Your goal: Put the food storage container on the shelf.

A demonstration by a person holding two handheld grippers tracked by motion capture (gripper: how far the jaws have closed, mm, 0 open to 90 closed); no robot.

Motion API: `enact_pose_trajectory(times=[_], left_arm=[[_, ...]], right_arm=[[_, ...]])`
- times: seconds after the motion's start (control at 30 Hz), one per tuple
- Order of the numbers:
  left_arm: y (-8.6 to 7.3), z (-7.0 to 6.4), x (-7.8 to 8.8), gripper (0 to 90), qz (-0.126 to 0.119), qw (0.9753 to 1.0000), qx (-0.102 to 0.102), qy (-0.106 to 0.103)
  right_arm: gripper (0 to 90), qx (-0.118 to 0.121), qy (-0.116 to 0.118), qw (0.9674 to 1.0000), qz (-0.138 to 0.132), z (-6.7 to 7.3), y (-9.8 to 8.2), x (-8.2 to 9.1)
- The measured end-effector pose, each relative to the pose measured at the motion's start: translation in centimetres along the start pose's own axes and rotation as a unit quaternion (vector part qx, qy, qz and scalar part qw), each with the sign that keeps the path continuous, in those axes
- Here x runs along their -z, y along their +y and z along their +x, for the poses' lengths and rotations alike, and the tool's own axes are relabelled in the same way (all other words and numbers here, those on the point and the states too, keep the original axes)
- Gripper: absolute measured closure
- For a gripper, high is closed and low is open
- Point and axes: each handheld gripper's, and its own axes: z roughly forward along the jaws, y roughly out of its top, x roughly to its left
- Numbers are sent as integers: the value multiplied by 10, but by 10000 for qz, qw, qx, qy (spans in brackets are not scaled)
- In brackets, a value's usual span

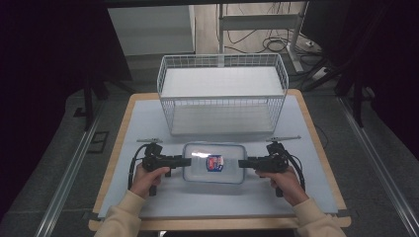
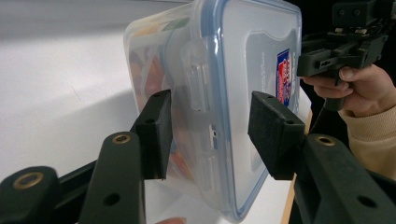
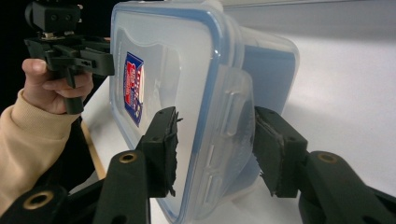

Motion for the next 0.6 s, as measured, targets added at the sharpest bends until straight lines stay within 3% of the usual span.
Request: enact_pose_trajectory(times=[0.1,0.3,0.6], left_arm=[[-1,-2,0,517,-74,9999,70,17],[-1,-8,1,520,-92,9999,22,88],[1,-16,0,520,-106,9999,-46,125]], right_arm=[[530,-68,21,10000,-2,-1,0,1],[533,-197,43,9998,7,-1,0,3],[530,-155,34,9999,-31,0,1,8]])
